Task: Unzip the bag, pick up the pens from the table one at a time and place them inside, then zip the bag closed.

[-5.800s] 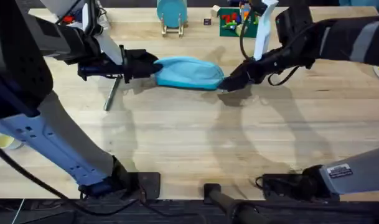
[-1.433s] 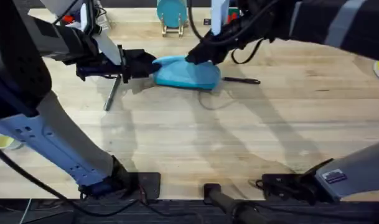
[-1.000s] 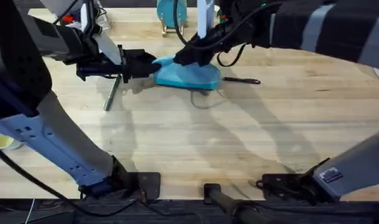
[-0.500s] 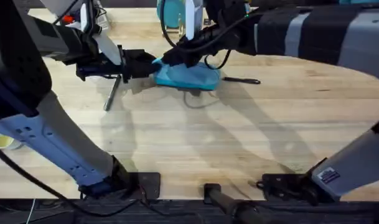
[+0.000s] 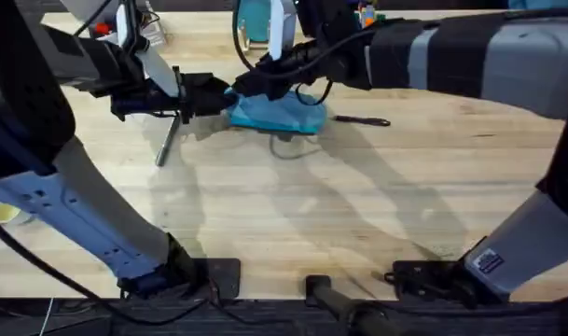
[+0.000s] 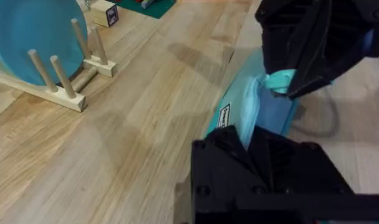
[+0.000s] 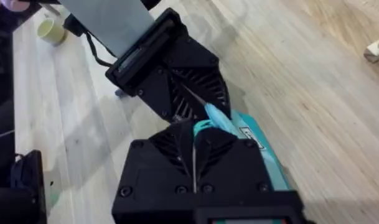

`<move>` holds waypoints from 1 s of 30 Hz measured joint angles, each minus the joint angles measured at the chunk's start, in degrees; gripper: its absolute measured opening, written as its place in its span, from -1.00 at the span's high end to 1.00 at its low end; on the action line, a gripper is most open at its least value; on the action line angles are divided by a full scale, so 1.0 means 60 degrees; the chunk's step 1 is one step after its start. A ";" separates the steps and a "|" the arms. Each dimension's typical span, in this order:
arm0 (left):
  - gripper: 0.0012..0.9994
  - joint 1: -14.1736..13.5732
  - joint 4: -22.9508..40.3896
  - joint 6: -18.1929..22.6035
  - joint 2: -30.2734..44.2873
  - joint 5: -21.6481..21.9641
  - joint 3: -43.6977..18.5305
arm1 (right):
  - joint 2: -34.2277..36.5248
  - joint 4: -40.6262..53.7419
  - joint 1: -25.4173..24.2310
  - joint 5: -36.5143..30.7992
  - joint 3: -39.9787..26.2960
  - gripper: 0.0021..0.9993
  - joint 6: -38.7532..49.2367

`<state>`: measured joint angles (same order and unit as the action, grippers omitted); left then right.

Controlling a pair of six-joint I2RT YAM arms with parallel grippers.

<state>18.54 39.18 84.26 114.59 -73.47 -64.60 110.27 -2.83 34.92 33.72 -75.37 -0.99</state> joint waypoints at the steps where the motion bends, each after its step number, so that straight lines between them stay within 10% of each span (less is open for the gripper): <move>1: 0.92 -0.0002 -0.0004 0.0000 0.0000 0.0000 0.0000 | 0.0012 -0.0051 0.0000 0.0001 0.0000 0.94 -0.0038; 30: 0.92 0.0023 0.0004 0.0001 0.0000 -0.0007 -0.0004 | 0.0064 -0.0445 0.0189 -0.0121 0.0000 0.94 -0.0342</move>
<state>18.68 39.20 84.26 114.59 -73.52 -64.62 110.65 -5.50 36.05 33.00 -75.37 -3.05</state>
